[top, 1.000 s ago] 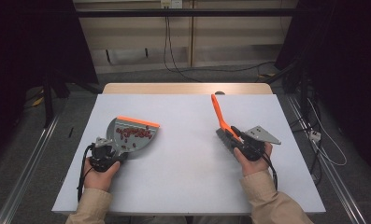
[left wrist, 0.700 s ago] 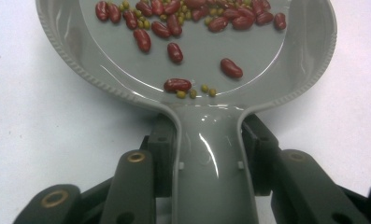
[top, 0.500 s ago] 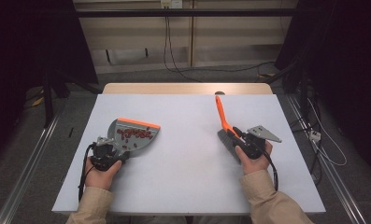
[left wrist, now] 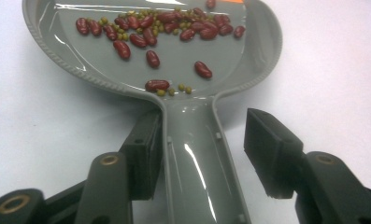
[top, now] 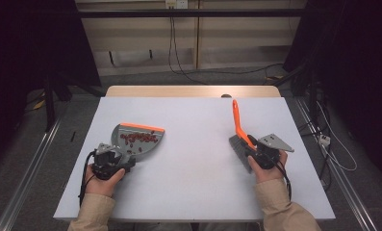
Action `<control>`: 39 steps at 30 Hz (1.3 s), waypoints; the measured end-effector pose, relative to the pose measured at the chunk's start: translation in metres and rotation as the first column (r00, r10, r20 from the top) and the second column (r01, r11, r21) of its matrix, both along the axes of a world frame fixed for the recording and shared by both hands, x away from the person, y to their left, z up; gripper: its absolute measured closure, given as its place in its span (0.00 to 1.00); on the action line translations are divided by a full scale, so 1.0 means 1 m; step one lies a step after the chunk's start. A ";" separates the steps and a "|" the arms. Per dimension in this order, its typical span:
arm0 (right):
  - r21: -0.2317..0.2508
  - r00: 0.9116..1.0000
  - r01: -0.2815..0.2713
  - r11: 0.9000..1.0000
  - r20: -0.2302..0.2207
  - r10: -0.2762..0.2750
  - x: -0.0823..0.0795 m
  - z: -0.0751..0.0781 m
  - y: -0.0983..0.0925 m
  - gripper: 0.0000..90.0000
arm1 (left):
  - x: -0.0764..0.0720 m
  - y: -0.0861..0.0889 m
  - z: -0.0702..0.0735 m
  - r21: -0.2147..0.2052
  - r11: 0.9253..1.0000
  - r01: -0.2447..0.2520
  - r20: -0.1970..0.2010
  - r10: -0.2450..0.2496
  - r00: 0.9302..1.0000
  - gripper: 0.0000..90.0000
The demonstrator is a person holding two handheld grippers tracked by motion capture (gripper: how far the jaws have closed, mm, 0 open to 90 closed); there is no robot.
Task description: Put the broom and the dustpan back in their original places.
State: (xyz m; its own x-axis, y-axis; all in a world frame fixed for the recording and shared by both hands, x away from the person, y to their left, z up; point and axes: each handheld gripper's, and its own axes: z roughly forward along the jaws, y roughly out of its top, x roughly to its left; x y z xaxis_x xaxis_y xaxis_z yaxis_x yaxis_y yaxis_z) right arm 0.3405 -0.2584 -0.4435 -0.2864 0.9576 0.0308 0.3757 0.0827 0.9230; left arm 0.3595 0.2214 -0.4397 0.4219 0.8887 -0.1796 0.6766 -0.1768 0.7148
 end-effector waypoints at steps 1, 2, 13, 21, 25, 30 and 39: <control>-0.014 1.000 0.002 1.000 -0.009 -0.003 -0.002 0.000 0.000 0.74 | -0.001 0.000 0.000 -0.002 1.000 -0.001 0.003 0.001 1.000 0.52; -0.019 1.000 0.000 1.000 -0.006 0.000 -0.004 0.000 -0.001 0.72 | -0.002 0.000 0.001 -0.011 1.000 -0.001 0.010 0.001 1.000 0.51; -0.087 0.999 0.008 0.996 -0.031 -0.011 -0.010 -0.003 -0.011 0.51 | -0.007 0.002 0.004 -0.026 0.999 0.021 0.039 -0.020 0.999 0.44; -0.069 0.998 0.027 0.997 -0.050 -0.030 -0.013 -0.003 -0.021 0.41 | -0.009 0.001 0.007 -0.043 0.998 0.047 0.074 -0.044 0.996 0.33; -0.047 0.999 -0.031 0.998 -0.036 0.030 -0.014 -0.004 -0.019 0.36 | -0.010 0.003 0.009 -0.049 0.996 0.070 0.124 -0.063 0.990 0.24; -0.020 0.995 -0.103 0.995 -0.021 0.102 -0.019 -0.002 -0.014 0.29 | -0.014 0.006 0.013 -0.066 0.991 0.119 0.190 -0.105 0.976 0.17; 0.019 0.985 -0.170 0.985 -0.014 0.170 -0.034 0.000 -0.015 0.23 | -0.019 0.010 0.014 -0.109 0.974 0.198 0.233 -0.168 0.958 0.11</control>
